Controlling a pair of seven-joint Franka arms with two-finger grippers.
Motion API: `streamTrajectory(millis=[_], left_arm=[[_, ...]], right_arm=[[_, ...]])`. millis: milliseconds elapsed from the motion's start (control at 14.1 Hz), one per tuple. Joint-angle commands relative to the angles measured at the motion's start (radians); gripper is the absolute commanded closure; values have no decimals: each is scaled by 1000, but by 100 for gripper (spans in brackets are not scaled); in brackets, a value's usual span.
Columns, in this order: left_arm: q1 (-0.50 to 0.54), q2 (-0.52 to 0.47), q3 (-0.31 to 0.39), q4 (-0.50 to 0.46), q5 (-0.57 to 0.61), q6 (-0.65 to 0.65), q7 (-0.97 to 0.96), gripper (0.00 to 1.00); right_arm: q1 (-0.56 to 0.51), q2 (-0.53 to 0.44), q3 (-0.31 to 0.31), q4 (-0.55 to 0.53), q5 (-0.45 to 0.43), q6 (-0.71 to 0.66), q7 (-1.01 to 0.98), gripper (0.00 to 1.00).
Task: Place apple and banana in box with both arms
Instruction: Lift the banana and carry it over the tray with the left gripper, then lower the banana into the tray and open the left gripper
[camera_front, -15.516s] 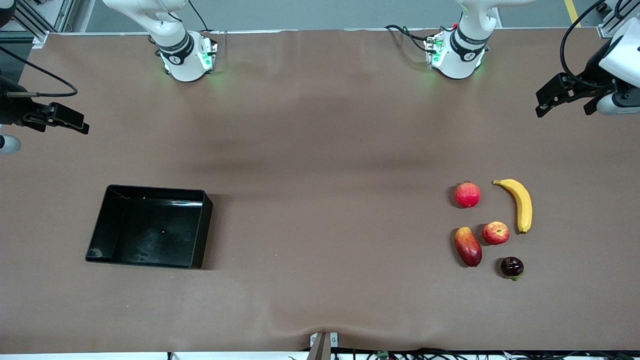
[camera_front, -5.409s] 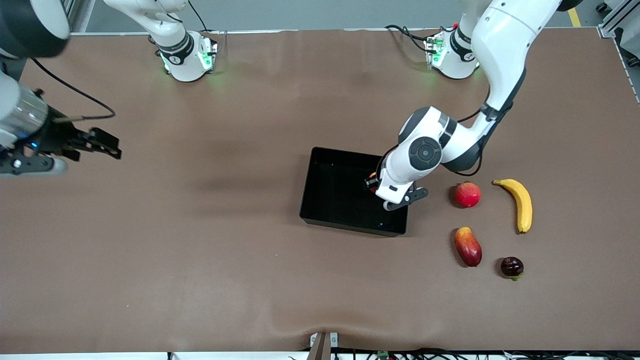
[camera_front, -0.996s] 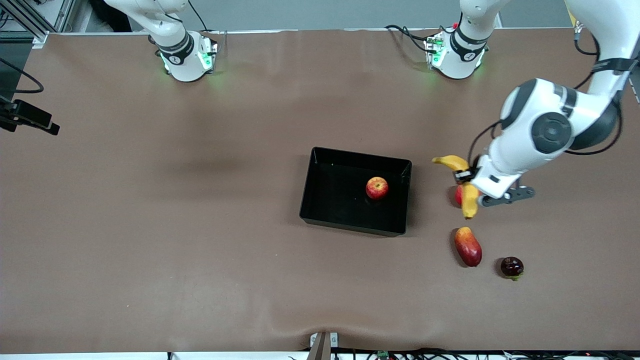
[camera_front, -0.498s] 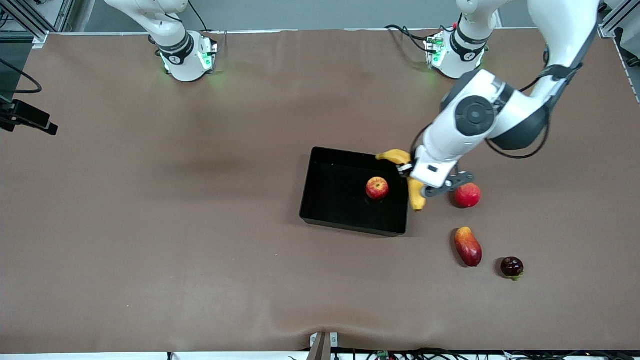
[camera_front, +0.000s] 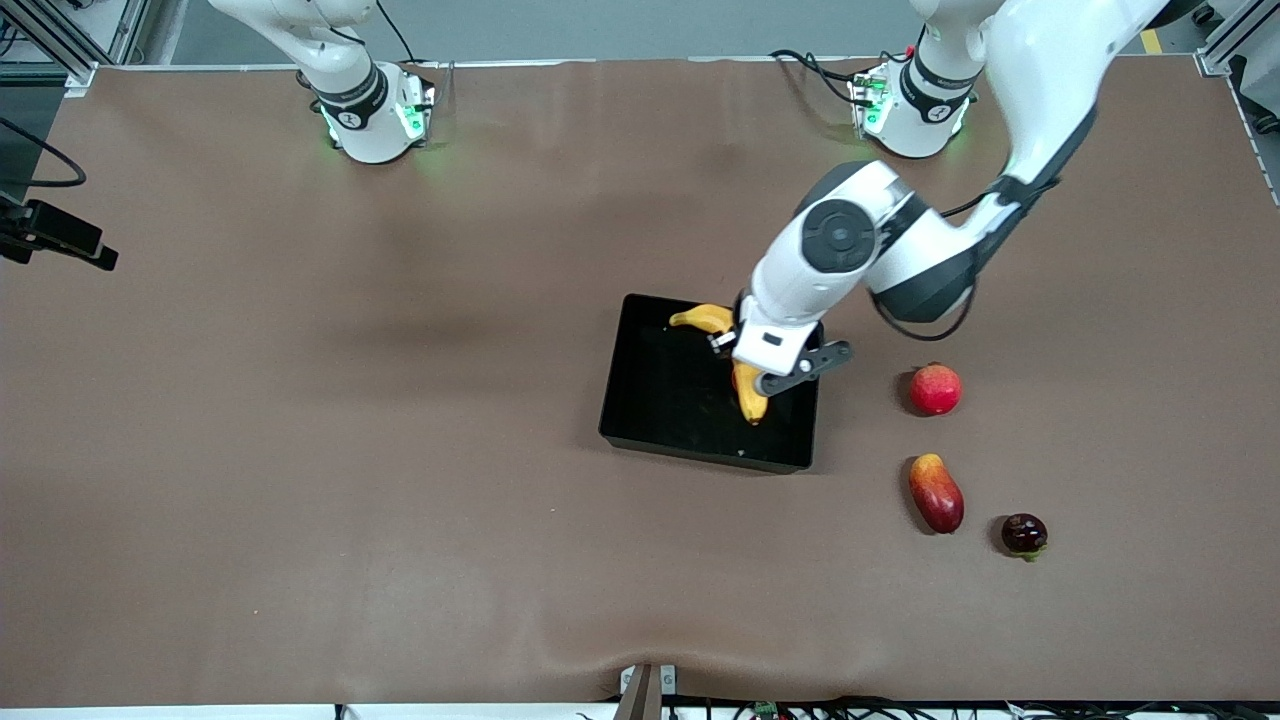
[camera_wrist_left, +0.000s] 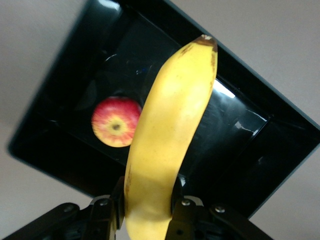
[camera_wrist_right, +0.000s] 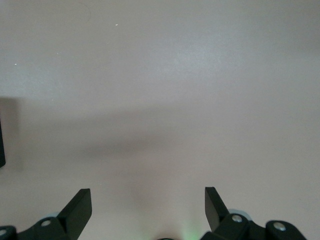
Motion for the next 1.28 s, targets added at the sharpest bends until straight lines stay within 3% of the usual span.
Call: streamTrajectory(millis=[0,214,996,1068,1139,1210], left_arm=[[-166,54,119,97,29,7,-81,100],[-258,74,222,102,31,30,-84,100],[-337,241,248,102,167,169,-64,100],[-337,254,250,102,167,181,-64,88],[-338,258,250,102,167,195,-66,63],[-340,257,251,102,167,200,-77,22]], right_arm=[[-6,1,9,12,-9,-7,4,0],[-8,1,11,12,-6,-10,6,0],[-5,8,11,9,3,-4,4,0],[-5,8,11,9,3,-4,4,0],[-3,8,11,10,0,-4,4,0],[-3,8,11,9,0,-5,4,0]])
